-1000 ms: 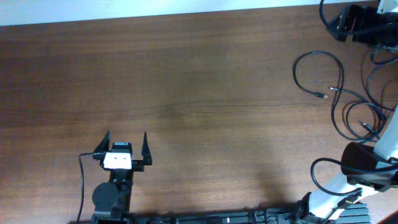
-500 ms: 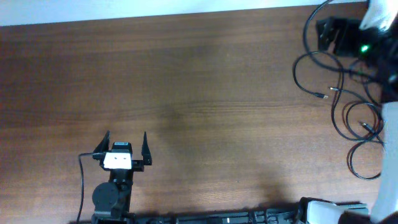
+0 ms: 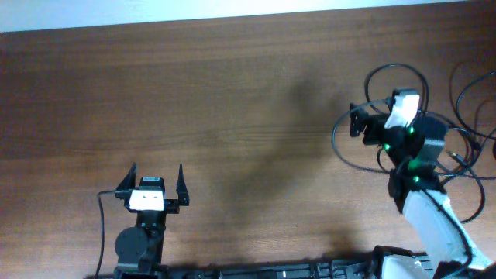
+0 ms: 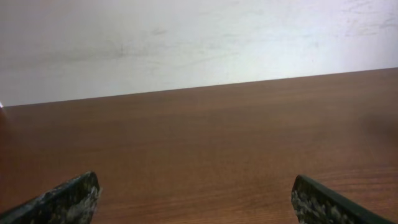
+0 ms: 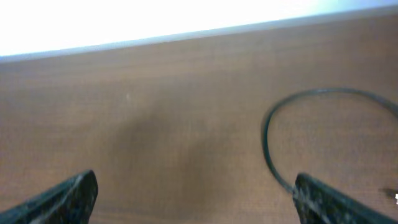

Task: Untangle cables

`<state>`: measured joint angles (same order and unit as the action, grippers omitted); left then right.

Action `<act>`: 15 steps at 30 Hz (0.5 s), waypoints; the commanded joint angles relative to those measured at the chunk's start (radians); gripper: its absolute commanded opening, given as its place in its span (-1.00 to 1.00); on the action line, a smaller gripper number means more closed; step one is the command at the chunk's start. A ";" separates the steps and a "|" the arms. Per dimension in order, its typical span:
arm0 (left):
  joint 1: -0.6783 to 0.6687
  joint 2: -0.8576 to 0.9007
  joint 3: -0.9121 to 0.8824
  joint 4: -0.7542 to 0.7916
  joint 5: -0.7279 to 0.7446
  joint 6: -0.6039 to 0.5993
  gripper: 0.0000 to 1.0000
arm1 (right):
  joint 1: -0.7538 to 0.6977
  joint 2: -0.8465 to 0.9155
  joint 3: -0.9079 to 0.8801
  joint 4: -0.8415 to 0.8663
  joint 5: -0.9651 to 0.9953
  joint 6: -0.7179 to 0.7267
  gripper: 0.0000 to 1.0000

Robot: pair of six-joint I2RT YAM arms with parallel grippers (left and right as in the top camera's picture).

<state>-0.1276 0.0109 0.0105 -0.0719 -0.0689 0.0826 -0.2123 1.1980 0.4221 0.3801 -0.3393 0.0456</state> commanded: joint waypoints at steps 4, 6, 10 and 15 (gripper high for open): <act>0.002 -0.006 -0.002 -0.005 -0.014 0.009 0.97 | 0.005 -0.165 -0.298 0.384 0.016 -0.004 0.98; 0.002 -0.006 -0.002 -0.005 -0.014 0.009 0.97 | 0.005 -0.221 -0.392 0.493 0.031 -0.007 0.98; 0.002 -0.006 -0.002 -0.005 -0.014 0.009 0.97 | 0.005 -0.322 -0.417 0.473 0.037 -0.007 0.98; 0.002 -0.006 -0.002 -0.005 -0.014 0.009 0.97 | 0.005 -0.533 -0.417 0.199 0.043 -0.015 0.98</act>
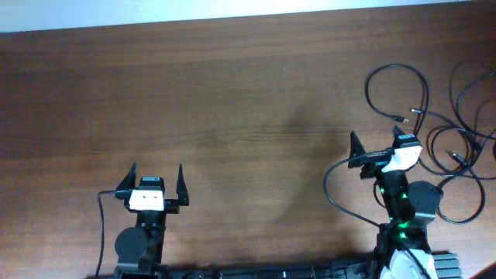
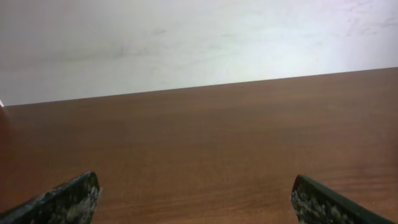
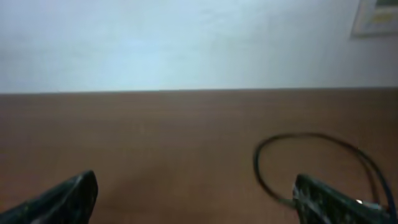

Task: Untangle cables

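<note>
Several thin black cables lie at the table's right end. In the overhead view one loop curls at the far right, and more tangled loops lie beside the right arm. Another loop bows out to the left of that arm's base. My right gripper stands open just in front of the tangle and holds nothing. In the right wrist view a cable loop lies ahead, by the right finger. My left gripper stands open over bare wood near the front left, with only wood between its fingers.
The brown wooden table stretches from the left gripper to the cables. A pale wall runs along its far edge. The arm bases and a dark rail sit at the front edge.
My right gripper, open then and now, was over the cable tangle and now sits nearer the front edge, facing the far wall. The loop beside it lies nearer the front. The left arm is unchanged.
</note>
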`<state>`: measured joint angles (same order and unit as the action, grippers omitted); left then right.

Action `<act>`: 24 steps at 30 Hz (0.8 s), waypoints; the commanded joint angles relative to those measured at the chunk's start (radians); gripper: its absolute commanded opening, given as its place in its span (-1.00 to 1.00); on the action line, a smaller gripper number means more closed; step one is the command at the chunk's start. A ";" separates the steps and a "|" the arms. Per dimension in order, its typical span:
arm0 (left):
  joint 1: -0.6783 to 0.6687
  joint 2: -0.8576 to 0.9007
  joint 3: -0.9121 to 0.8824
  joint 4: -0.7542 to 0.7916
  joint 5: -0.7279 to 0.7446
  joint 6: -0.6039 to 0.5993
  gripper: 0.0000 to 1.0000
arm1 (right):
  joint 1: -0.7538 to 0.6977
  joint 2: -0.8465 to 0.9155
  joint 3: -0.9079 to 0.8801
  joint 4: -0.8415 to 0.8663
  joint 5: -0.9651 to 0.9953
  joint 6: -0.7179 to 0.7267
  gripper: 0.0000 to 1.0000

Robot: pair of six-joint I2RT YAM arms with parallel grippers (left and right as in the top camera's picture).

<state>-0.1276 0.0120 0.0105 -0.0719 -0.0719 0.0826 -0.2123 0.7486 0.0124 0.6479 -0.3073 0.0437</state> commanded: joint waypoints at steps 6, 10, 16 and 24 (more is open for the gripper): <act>0.002 -0.007 -0.002 -0.005 -0.011 0.009 0.97 | 0.020 -0.367 -0.007 -0.384 0.043 -0.013 0.97; 0.002 -0.007 -0.002 -0.005 -0.011 0.009 0.97 | 0.089 -0.571 -0.007 -0.561 0.124 -0.013 0.97; 0.002 -0.007 -0.002 -0.005 -0.011 0.009 0.97 | 0.091 -0.745 -0.007 -0.712 0.143 -0.013 0.98; 0.002 -0.007 -0.002 -0.005 -0.011 0.009 0.97 | 0.091 -0.745 -0.007 -0.712 0.143 -0.013 0.97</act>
